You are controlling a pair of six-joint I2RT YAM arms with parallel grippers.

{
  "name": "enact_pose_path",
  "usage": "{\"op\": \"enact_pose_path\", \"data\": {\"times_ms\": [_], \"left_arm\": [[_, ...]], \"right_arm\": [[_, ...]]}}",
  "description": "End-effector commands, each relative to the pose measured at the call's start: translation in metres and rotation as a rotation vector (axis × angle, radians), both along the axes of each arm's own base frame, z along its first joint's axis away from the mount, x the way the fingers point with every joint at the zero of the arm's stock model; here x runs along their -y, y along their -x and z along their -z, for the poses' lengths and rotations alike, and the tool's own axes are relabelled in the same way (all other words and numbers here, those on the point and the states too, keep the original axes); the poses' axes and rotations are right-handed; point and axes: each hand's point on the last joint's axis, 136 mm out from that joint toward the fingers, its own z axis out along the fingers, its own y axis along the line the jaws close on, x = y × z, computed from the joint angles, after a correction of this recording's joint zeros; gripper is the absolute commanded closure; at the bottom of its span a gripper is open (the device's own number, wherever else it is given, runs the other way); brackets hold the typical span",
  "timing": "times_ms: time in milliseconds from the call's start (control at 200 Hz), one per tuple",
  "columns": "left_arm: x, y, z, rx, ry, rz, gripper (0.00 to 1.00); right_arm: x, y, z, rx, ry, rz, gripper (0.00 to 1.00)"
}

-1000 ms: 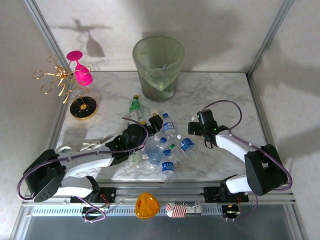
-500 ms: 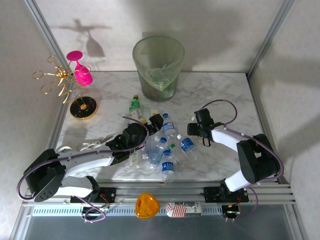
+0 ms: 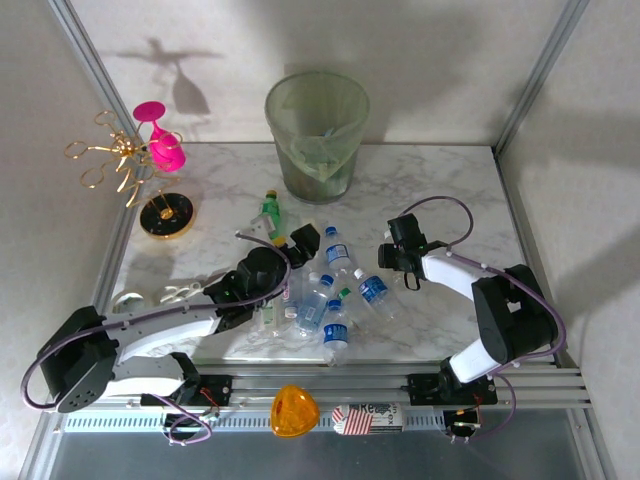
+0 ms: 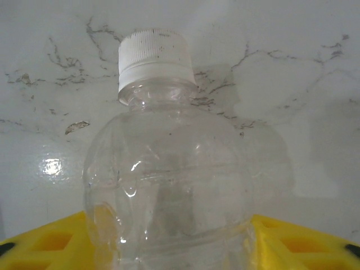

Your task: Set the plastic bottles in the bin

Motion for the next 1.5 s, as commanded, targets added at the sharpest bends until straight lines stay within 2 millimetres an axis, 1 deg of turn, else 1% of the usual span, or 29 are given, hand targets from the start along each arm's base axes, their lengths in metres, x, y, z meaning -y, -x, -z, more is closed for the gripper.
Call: {"op": "enact_pose_path", "data": {"times_ms": [0, 75, 125, 175, 250, 351, 431, 441, 461, 541, 731, 756, 771, 866, 876, 901, 931, 951, 1077, 1107, 1117, 1142, 1197, 1212, 1257, 1272, 1332, 1492], "left_arm": [[-0.013, 0.005, 0.006, -0.004, -0.022, -0.043, 0.0], [-0.018, 0.007, 0.007, -0.002, -0.022, -0.058, 0.0], [-0.022, 0.007, 0.008, 0.001, -0.024, -0.071, 0.0], [-0.027, 0.008, 0.008, 0.004, -0.023, -0.087, 0.0], [-0.034, 0.009, 0.009, 0.01, -0.023, -0.111, 0.0], [-0.043, 0.01, 0.01, 0.018, -0.017, -0.137, 0.0], [-0.051, 0.011, 0.011, 0.02, -0.016, -0.153, 0.0], [-0.051, 0.011, 0.012, 0.019, -0.017, -0.155, 0.01], [-0.053, 0.011, 0.013, 0.019, -0.017, -0.159, 0.0], [-0.063, 0.013, 0.017, 0.017, -0.018, -0.178, 0.0], [-0.092, 0.018, 0.03, 0.004, -0.018, -0.228, 0.0], [-0.096, 0.019, 0.031, 0.005, -0.014, -0.236, 0.0], [-0.099, 0.02, 0.032, 0.005, -0.014, -0.241, 0.01], [-0.115, 0.024, 0.039, 0.0, -0.005, -0.266, 0.0], [-0.117, 0.024, 0.04, 0.0, -0.004, -0.267, 0.0], [-0.121, 0.026, 0.042, -0.002, 0.0, -0.272, 0.0], [-0.125, 0.027, 0.044, -0.003, 0.005, -0.277, 0.0], [-0.128, 0.028, 0.046, -0.006, 0.007, -0.279, 0.0], [-0.142, 0.033, 0.055, -0.016, 0.005, -0.296, 0.0], [-0.144, 0.034, 0.057, -0.019, 0.003, -0.3, 0.0], [-0.145, 0.035, 0.057, -0.018, 0.003, -0.302, 0.0], [-0.147, 0.036, 0.059, -0.022, -0.004, -0.303, 0.0], [-0.15, 0.037, 0.059, -0.016, -0.001, -0.304, 0.0], [-0.151, 0.038, 0.064, -0.031, -0.018, -0.305, 0.0], [-0.154, 0.039, 0.066, -0.034, -0.025, -0.309, 0.0], [-0.155, 0.039, 0.067, -0.037, -0.029, -0.308, 0.0], [-0.157, 0.041, 0.07, -0.04, -0.03, -0.309, 0.01], [-0.159, 0.042, 0.076, -0.048, -0.023, -0.301, 0.0]], "right_arm": [[0.003, 0.001, 0.001, -0.01, 0.009, 0.004, 0.46], [0.002, -0.001, -0.006, 0.016, -0.009, 0.005, 0.47], [-0.001, -0.003, -0.015, 0.042, -0.031, 0.001, 0.48], [-0.005, -0.007, -0.027, 0.077, -0.065, -0.006, 0.48], [-0.016, -0.014, -0.053, 0.147, -0.138, -0.033, 0.5], [-0.034, -0.024, -0.098, 0.263, -0.253, -0.08, 0.51], [-0.046, -0.028, -0.133, 0.354, -0.34, -0.12, 0.52], [-0.046, -0.028, -0.135, 0.359, -0.344, -0.122, 0.52], [-0.05, -0.029, -0.146, 0.387, -0.37, -0.132, 0.52], [-0.058, -0.032, -0.181, 0.468, -0.439, -0.159, 0.53], [-0.077, -0.039, -0.269, 0.654, -0.583, -0.244, 0.54], [-0.079, -0.039, -0.277, 0.668, -0.596, -0.253, 0.54], [-0.08, -0.04, -0.287, 0.688, -0.609, -0.26, 0.54], [-0.09, -0.047, -0.323, 0.756, -0.658, -0.3, 0.54], [-0.09, -0.048, -0.325, 0.758, -0.66, -0.302, 0.54], [-0.094, -0.05, -0.336, 0.775, -0.675, -0.315, 0.54], [-0.097, -0.054, -0.342, 0.785, -0.684, -0.325, 0.55], [-0.1, -0.056, -0.351, 0.8, -0.697, -0.336, 0.55], [-0.117, -0.076, -0.378, 0.84, -0.747, -0.377, 0.55], [-0.121, -0.081, -0.381, 0.844, -0.754, -0.385, 0.55], [-0.123, -0.084, -0.386, 0.851, -0.759, -0.39, 0.55], [-0.126, -0.089, -0.39, 0.857, -0.766, -0.393, 0.55], [-0.135, -0.101, -0.395, 0.86, -0.778, -0.404, 0.56], [-0.138, -0.105, -0.396, 0.861, -0.779, -0.407, 0.56], [-0.146, -0.117, -0.402, 0.865, -0.783, -0.415, 0.56], [-0.149, -0.12, -0.399, 0.859, -0.782, -0.415, 0.56], [-0.163, -0.136, -0.403, 0.858, -0.774, -0.428, 0.57], [-0.196, -0.18, -0.392, 0.818, -0.711, -0.437, 0.57]]}}
